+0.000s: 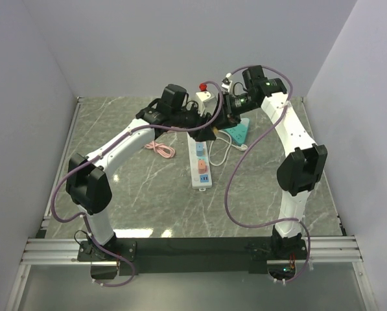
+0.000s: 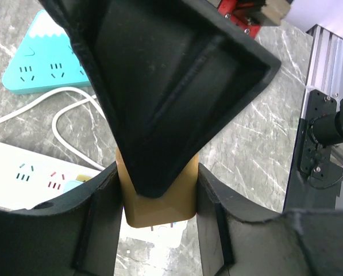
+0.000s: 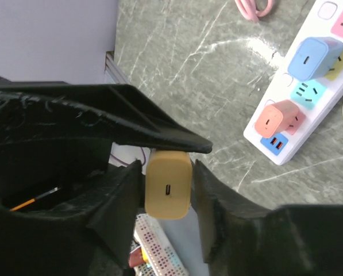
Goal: Insert the plug
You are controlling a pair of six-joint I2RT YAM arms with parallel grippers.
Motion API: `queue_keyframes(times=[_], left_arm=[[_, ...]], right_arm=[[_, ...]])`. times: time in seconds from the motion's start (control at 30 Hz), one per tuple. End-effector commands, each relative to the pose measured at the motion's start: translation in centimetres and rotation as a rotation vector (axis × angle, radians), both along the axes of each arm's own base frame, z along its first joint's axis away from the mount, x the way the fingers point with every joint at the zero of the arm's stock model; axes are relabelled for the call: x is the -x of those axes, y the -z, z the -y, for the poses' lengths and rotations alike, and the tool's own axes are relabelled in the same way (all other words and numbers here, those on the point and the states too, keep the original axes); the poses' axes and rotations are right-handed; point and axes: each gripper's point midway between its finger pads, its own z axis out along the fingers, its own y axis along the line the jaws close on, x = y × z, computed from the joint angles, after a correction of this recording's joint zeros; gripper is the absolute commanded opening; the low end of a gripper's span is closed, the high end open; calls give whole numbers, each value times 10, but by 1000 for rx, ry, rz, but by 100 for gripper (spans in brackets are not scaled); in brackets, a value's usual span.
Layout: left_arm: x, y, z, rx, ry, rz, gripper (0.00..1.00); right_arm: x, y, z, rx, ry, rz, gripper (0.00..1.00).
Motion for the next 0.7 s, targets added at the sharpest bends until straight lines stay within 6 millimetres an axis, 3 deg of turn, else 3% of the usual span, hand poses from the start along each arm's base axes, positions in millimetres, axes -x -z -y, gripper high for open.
queue_keyframes(times=[0.0, 0.1, 0.23, 0.27, 0.33, 0.43, 0.57, 0.63, 0.67], left_arm=[[3, -33, 2, 40, 27, 89, 1], [3, -32, 2, 44, 23, 82, 1], [0, -28, 2, 31, 4, 77, 1], [-3, -26, 1, 21, -8, 82, 1], [-7, -25, 0, 14, -21, 86, 1], [-11, -24, 1, 11, -41, 78, 6], [-16, -21, -1, 4, -93, 54, 49], [-18, -21, -5, 10, -109, 45, 63], [-16, -23, -6, 30, -127, 2, 75]], right_arm=[[0, 4, 2, 7, 1, -7, 42], [2, 4, 2, 2, -2, -11, 27], [11, 2, 3, -9, -7, -24, 20], [14, 2, 3, -8, -10, -27, 11], [16, 1, 4, -9, -11, -25, 3], [17, -3, 3, -15, -15, -16, 0], [7, -13, 10, 26, 16, 54, 0], [0, -20, 14, 50, 38, 92, 0], [-4, -22, 15, 59, 44, 106, 0]])
